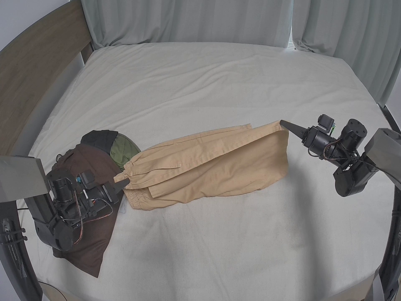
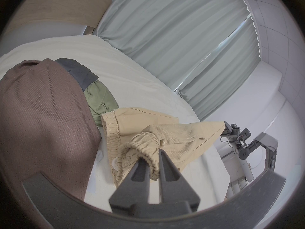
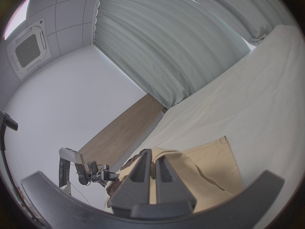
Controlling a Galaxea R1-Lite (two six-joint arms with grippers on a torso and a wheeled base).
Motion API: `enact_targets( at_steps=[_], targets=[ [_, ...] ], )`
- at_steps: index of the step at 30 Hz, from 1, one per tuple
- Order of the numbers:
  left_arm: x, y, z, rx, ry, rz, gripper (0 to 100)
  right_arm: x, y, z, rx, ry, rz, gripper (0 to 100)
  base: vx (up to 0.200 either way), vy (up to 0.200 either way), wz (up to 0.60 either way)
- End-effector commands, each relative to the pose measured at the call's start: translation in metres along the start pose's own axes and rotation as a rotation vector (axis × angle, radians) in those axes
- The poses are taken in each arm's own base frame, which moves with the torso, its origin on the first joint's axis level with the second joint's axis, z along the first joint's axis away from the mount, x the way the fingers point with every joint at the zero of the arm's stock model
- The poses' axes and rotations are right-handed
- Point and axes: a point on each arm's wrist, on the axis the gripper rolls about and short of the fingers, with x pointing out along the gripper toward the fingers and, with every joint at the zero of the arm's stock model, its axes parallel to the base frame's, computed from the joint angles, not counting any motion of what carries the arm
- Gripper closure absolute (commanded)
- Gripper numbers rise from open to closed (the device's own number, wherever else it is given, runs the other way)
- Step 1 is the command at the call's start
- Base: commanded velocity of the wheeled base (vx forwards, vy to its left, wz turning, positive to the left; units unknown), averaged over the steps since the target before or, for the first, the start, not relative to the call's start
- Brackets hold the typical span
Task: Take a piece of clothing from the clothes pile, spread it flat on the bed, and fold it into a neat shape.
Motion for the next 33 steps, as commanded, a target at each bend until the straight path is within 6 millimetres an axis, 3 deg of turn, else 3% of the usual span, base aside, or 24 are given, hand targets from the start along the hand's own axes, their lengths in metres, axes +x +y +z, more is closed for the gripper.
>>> enact_targets(
  at_steps=[1, 13, 25, 33],
  targets=[
    [0.007, 0.002, -0.003, -0.020, 0.001, 0.002, 100, 0.009, -0.018, -0.015, 0.026, 0.014, 0.003, 100, 0.000, 0.000, 0.00],
    [0.019, -0.001, 0.003, -0.065, -0.032, -0.016, 100, 0.013, -0.026, -0.014, 0.032, 0.014, -0.008, 100, 0.000, 0.000, 0.00],
    [0.036, 0.013, -0.001, -0.082, -0.037, -0.012, 100, 0.018, -0.059, -0.027, 0.027, 0.004, -0.021, 100, 0.000, 0.000, 0.00],
    [0.044, 0.021, 0.000, -0.095, -0.053, -0.010, 100, 0.024, -0.068, -0.030, 0.024, 0.003, -0.016, 100, 0.000, 0.000, 0.00]
  ],
)
